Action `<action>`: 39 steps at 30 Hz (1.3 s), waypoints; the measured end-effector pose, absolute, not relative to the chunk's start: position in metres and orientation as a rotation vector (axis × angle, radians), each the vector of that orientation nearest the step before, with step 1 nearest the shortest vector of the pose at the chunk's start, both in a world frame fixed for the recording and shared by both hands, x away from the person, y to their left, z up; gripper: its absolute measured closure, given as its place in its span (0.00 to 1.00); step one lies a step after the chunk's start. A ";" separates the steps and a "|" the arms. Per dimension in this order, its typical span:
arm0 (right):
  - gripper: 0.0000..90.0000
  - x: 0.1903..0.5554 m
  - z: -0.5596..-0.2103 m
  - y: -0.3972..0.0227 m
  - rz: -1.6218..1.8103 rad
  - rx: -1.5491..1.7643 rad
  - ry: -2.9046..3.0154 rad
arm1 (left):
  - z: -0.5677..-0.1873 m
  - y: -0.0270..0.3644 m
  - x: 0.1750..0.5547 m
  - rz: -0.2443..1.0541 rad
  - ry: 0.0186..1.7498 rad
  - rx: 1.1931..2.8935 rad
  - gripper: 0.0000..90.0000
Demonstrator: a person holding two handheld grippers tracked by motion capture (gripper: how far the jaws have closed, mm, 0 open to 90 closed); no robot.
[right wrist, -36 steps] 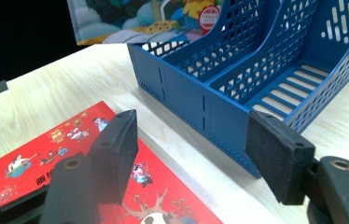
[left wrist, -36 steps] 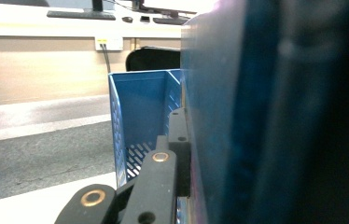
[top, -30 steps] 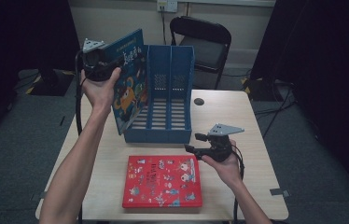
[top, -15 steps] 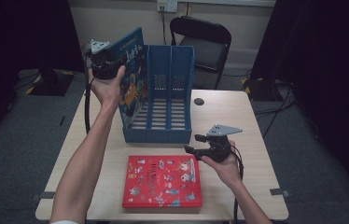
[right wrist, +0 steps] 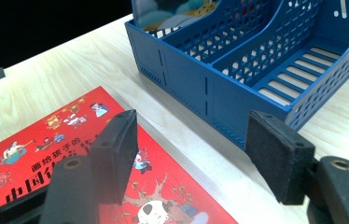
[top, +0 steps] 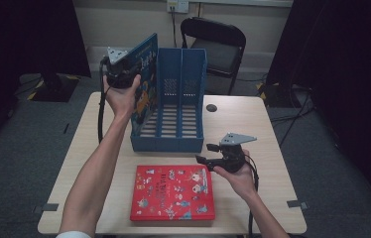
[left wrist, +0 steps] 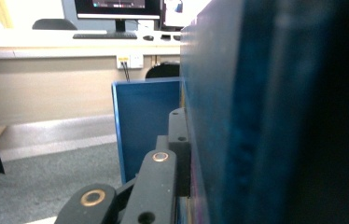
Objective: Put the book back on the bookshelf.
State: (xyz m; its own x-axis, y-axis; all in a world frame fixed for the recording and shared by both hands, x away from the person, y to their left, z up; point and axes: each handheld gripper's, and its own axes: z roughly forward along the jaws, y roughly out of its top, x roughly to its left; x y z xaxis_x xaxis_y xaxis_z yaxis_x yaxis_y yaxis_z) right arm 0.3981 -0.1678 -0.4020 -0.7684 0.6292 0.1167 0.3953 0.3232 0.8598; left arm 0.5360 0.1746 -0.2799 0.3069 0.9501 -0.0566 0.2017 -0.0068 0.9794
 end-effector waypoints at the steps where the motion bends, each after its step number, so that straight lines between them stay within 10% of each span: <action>1: 0.38 0.398 -0.403 -0.168 1.420 0.932 2.353 | -0.284 0.175 0.536 0.841 1.121 1.463 0.93; 39: 0.38 0.400 -0.414 -0.156 1.363 0.935 2.406 | -0.318 0.205 0.504 0.741 1.118 1.580 0.72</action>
